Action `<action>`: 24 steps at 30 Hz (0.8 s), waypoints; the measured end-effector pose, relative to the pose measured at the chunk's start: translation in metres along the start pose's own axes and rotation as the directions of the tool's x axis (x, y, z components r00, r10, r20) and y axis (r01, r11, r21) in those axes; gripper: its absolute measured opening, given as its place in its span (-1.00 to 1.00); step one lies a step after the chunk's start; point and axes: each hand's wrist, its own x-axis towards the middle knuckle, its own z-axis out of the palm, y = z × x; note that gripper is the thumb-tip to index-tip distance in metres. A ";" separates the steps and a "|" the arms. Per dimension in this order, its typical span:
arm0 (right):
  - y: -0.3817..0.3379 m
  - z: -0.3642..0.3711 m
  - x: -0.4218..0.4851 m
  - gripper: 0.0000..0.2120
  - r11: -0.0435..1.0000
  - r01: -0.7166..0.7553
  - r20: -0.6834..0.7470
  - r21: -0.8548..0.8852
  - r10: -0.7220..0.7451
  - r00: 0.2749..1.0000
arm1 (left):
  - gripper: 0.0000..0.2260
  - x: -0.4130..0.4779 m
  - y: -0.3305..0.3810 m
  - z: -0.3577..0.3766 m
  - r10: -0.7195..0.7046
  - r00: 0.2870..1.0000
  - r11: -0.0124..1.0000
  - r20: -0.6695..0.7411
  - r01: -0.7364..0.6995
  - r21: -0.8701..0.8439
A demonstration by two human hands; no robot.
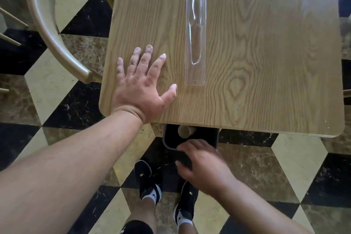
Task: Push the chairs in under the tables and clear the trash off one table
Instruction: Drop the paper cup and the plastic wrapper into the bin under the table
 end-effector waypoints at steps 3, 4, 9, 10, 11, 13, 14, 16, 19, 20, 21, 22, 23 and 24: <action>-0.043 -0.038 -0.003 -0.74 0.971 0.226 -0.246 0.076 -0.202 0.948 | -0.27 0.000 0.000 0.000 0.000 1.000 1.000 0.000 0.000 0.003; -0.051 -0.053 0.002 -0.79 0.956 0.280 -0.335 0.094 -0.234 0.913 | -0.27 0.000 0.000 0.000 -0.001 1.000 1.000 -0.001 0.001 0.002; -0.059 -0.120 0.073 -0.76 0.979 0.177 -0.602 0.101 -0.082 0.794 | -0.24 0.000 -0.001 -0.001 -0.004 1.000 1.000 0.029 0.004 0.004; -0.056 -0.129 0.089 -0.69 0.984 0.131 -0.621 0.120 -0.029 0.784 | -0.24 0.000 -0.001 -0.001 -0.005 0.999 1.000 0.032 0.005 0.003; -0.053 -0.137 0.105 -0.63 0.986 0.094 -0.632 0.139 0.015 0.775 | -0.24 0.000 -0.001 -0.001 -0.006 1.000 1.000 0.029 0.006 0.002; -0.050 -0.153 0.133 -0.50 0.989 0.028 -0.626 0.147 0.071 0.776 | -0.25 0.000 0.000 0.000 -0.005 1.000 1.000 0.014 0.005 0.001; -0.048 -0.160 0.146 -0.44 0.990 -0.017 -0.608 0.139 0.099 0.788 | -0.25 0.000 0.000 0.000 -0.003 1.000 1.000 0.010 0.003 -0.001; -0.045 -0.170 0.168 -0.32 0.986 -0.134 -0.560 0.101 0.167 0.811 | -0.26 0.000 -0.001 0.001 0.002 1.000 1.000 0.005 -0.002 -0.007; -0.040 -0.175 0.184 -0.31 0.961 -0.273 -0.513 -0.054 0.207 0.833 | -0.26 0.000 -0.001 0.002 0.000 1.000 1.000 -0.002 0.000 -0.011; -0.040 -0.174 0.185 -0.37 0.953 -0.282 -0.513 -0.109 0.189 0.837 | -0.26 0.000 -0.001 0.002 -0.001 1.000 1.000 -0.004 0.001 -0.011; -0.040 -0.172 0.183 -0.43 0.948 -0.279 -0.518 -0.150 0.165 0.839 | -0.26 0.000 -0.001 0.002 -0.001 1.000 1.000 -0.005 0.001 -0.010; -0.039 -0.170 0.178 -0.45 0.948 -0.270 -0.522 -0.170 0.146 0.841 | -0.26 0.000 -0.001 0.002 0.001 1.000 1.000 -0.005 -0.001 -0.011; -0.039 -0.167 0.171 -0.43 0.952 -0.257 -0.519 -0.167 0.137 0.844 | -0.26 0.000 -0.001 0.001 0.003 1.000 1.000 -0.006 -0.003 -0.014; -0.039 -0.164 0.162 -0.40 0.959 -0.243 -0.510 -0.142 0.140 0.849 | -0.27 0.000 -0.001 0.001 0.002 1.000 1.000 -0.005 -0.002 -0.018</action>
